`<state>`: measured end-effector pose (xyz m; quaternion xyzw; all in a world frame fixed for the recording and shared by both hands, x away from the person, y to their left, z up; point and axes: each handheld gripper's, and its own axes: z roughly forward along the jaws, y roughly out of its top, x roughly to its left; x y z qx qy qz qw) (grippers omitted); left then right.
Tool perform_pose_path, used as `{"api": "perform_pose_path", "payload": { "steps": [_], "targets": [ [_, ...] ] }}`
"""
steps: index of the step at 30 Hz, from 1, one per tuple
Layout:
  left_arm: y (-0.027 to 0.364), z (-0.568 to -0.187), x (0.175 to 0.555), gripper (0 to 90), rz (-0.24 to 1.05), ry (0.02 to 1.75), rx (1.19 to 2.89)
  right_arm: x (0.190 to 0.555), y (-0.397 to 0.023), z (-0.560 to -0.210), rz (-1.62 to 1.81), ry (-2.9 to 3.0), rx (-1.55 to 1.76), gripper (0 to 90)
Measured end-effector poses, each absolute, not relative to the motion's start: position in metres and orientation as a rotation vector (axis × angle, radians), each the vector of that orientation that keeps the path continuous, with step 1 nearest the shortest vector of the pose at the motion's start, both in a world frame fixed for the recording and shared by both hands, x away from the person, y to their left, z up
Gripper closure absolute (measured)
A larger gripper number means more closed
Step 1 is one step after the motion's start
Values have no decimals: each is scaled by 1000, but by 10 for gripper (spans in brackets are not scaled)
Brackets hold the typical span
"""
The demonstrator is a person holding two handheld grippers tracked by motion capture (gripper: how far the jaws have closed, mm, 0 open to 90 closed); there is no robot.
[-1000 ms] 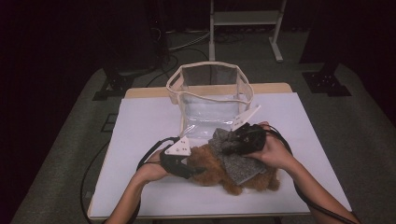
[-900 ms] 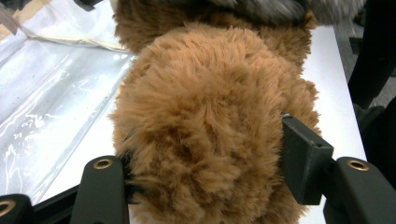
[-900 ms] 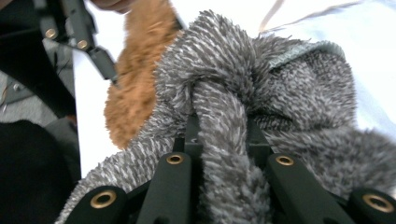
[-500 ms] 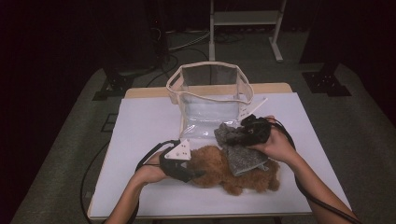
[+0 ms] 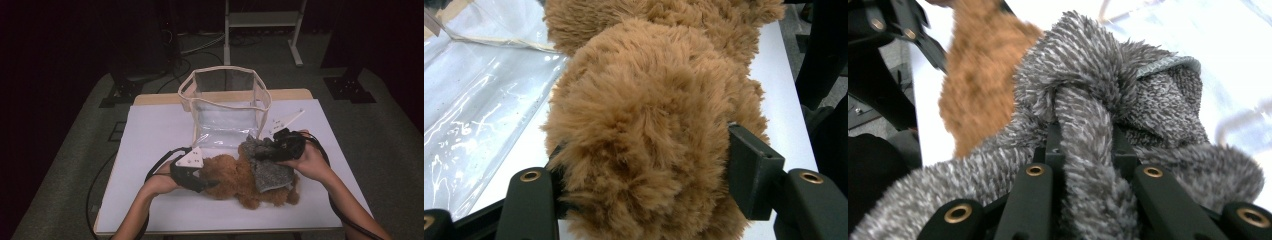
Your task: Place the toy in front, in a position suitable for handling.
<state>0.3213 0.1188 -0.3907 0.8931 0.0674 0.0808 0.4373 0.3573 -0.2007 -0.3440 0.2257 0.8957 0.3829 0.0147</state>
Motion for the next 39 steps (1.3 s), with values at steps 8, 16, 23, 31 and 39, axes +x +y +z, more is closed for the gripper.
{"api": "perform_pose_path", "payload": {
  "steps": [8, 16, 23, 31, 39],
  "targets": [
    [120, -391, 318, 365, 199, 160, 2226, 360, -260, -351, 1198, 2701, 897, 767],
    [121, -391, 317, 365, 191, 152, 2230, 358, -274, -353, 1241, 2686, 943, 766],
    [117, -389, 323, 365, 194, 156, 2247, 351, -234, -347, 1275, 2773, 774, 764],
    [121, -392, 323, 366, 190, 176, 2214, 354, -249, -354, 1258, 2747, 843, 765],
    [116, -390, 335, 361, 192, 189, 2218, 348, -233, -348, 1319, 2761, 772, 763]
  ]
}}
